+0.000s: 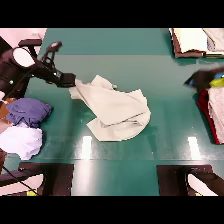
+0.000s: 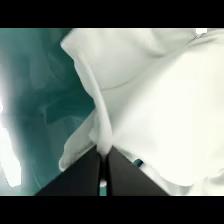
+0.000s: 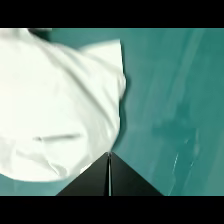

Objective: Fold the shirts.

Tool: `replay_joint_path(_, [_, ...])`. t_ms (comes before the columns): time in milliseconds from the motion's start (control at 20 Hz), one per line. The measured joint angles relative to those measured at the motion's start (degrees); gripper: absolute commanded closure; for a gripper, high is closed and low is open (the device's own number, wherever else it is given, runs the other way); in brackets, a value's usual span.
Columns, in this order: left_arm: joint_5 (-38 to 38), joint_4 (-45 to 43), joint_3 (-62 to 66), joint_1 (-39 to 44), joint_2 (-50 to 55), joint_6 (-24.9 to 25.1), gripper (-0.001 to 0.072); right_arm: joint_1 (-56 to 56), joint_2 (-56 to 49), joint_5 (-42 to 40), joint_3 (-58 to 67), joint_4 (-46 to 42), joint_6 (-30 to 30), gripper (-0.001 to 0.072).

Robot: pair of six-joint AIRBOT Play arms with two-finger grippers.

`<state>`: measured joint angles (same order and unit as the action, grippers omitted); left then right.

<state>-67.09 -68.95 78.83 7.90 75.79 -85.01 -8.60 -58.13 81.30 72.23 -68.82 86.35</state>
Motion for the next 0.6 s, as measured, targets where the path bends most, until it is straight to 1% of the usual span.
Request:
replay_joint_path(50, [-0.09, -0.48, 0.68, 0.0, -0.28, -0.02, 0.0683, 0.0, 0.17, -1.62, -5.22, 0.81, 0.15, 0.0196])
replay_joint_path(150, [-0.2, -1.14, 1.49, 0.0, -0.63, -0.02, 0.0683, -0.02, -0.55, -5.6, -14.88, 3.89, 0.59, 0.0207])
replay_joint_path(250, [-0.31, -1.55, 1.92, 0.0, -0.81, -0.02, 0.0683, -0.57, -3.04, -9.92, -22.16, 8.07, 0.28, 0.0283])
replay_joint_path(400, [-0.46, -2.03, 2.21, 0.0, -0.94, -0.02, 0.0683, -3.26, -8.72, -16.57, -28.09, 14.58, -2.14, 0.0283])
replay_joint_path(550, [-0.59, -2.43, 2.34, 0.0, -0.98, -0.02, 0.0683, -6.86, -15.1, -21.51, -28.68, 18.53, -3.8, 0.0285])
replay_joint_path(600, [-0.59, -2.47, 2.36, 0.0, -1.01, -0.02, 0.0683, -7.98, -17.25, -22.47, -27.91, 19.8, -4.04, 0.0374])
